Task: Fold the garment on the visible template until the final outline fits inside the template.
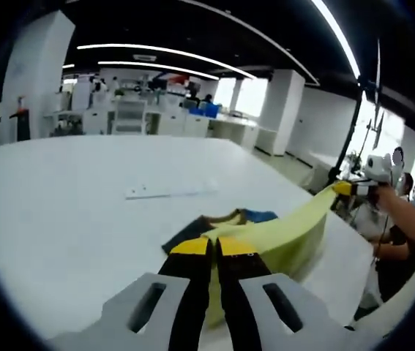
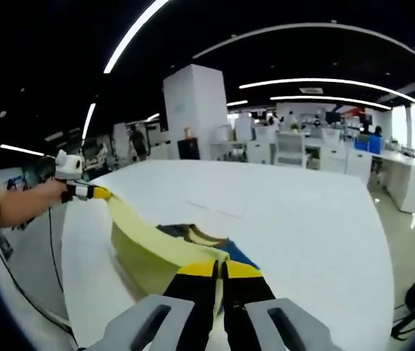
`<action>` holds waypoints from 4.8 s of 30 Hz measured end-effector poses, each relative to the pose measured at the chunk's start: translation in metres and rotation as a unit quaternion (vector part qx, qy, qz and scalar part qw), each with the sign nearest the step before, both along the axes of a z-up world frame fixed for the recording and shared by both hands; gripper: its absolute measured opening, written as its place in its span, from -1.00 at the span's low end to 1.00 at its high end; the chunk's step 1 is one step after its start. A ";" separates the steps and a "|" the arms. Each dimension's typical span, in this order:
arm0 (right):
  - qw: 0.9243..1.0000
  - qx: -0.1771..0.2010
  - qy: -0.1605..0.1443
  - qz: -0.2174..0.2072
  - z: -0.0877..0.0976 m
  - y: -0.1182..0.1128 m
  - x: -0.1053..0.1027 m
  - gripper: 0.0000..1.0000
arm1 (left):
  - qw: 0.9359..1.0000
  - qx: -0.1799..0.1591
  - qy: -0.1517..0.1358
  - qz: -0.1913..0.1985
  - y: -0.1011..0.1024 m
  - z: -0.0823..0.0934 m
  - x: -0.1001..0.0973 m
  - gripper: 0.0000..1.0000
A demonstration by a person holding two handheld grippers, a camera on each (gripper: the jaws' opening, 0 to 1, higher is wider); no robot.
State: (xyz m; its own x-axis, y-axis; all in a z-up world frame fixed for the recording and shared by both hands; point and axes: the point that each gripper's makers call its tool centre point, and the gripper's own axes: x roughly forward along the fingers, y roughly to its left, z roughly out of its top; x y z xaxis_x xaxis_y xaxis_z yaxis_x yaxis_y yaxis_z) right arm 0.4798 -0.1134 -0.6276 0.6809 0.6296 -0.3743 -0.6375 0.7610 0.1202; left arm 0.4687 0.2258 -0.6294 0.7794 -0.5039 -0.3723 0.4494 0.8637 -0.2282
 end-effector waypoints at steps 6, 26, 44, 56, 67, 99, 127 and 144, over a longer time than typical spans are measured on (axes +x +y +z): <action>1.000 0.001 -0.005 -0.004 0.005 0.003 0.013 -1.00 | 1.000 -0.003 -0.007 0.001 0.000 0.006 0.015 -1.00; 1.000 -0.011 -0.009 -0.010 0.011 0.010 0.048 -1.00 | 1.000 0.001 -0.019 0.004 0.001 0.008 0.057 -1.00; 0.998 -0.021 0.046 -0.032 -0.049 0.006 0.096 -1.00 | 1.000 0.014 0.010 0.019 0.000 -0.039 0.106 -1.00; 0.995 -0.004 0.086 -0.051 -0.081 0.007 0.121 -1.00 | 0.998 0.002 0.046 0.039 0.007 -0.079 0.126 -1.00; 0.991 -0.022 0.122 -0.048 -0.117 0.017 0.124 -1.00 | 0.995 -0.008 0.084 0.059 0.017 -0.113 0.130 -1.00; 0.990 -0.097 0.102 -0.012 -0.146 0.014 0.133 -0.59 | 0.995 0.036 0.095 0.019 0.025 -0.142 0.123 -0.81; 0.967 -0.208 0.034 0.141 -0.162 0.062 0.113 -0.66 | 0.960 0.226 0.024 -0.163 -0.015 -0.161 0.116 -0.61; 0.968 -0.204 0.066 0.132 -0.169 0.058 0.118 -1.00 | 0.964 0.215 0.032 -0.156 -0.019 -0.158 0.119 -1.00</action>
